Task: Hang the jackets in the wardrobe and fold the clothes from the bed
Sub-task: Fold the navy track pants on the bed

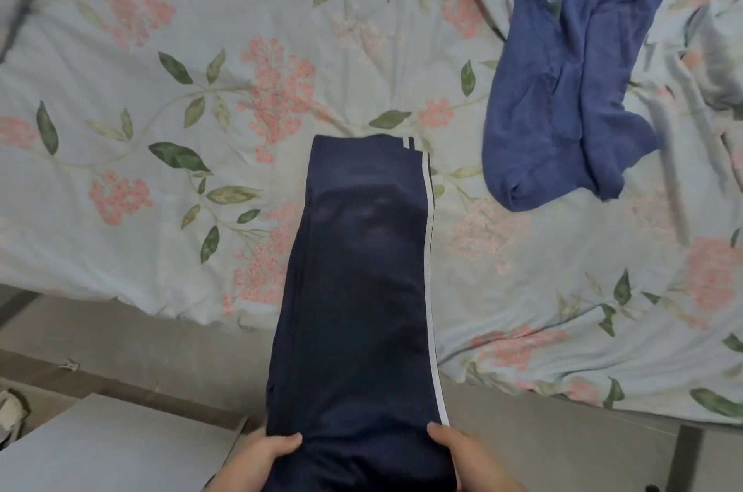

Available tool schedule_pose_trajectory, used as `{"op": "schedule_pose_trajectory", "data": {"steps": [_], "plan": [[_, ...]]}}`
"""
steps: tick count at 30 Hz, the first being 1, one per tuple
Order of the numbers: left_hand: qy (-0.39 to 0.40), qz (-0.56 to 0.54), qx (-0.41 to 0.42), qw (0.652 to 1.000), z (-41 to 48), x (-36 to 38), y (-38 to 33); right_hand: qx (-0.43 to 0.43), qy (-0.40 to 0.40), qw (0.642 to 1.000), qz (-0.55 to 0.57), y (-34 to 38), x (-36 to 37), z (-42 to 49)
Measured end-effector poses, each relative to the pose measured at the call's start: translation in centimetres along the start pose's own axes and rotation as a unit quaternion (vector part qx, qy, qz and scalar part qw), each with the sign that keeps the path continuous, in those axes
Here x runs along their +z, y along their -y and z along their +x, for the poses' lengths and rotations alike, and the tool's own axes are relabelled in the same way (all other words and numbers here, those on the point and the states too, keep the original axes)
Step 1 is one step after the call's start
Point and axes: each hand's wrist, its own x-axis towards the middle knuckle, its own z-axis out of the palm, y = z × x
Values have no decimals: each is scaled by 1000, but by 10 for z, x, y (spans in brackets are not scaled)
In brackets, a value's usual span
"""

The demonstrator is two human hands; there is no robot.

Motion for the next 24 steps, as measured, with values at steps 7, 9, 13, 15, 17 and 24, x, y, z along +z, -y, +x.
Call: {"op": "schedule_pose_trajectory", "data": {"steps": [7,9,13,15,17,24], "plan": [[-8,-65,81,995,-17,8,-25,-57,36,997,-28,21,-16,-19],[-21,-129,101,986,-21,13,-51,-70,73,994,52,40,-16,-26],[38,-294,95,950,-30,29,-106,-55,198,955,214,103,-9,-38],[84,-330,86,936,-33,32,-137,-53,266,924,269,134,-6,-36],[155,-360,100,914,-30,35,-170,-76,326,896,292,163,-3,-35],[244,-362,146,888,-4,50,-262,-164,351,877,285,246,18,-13]]}}
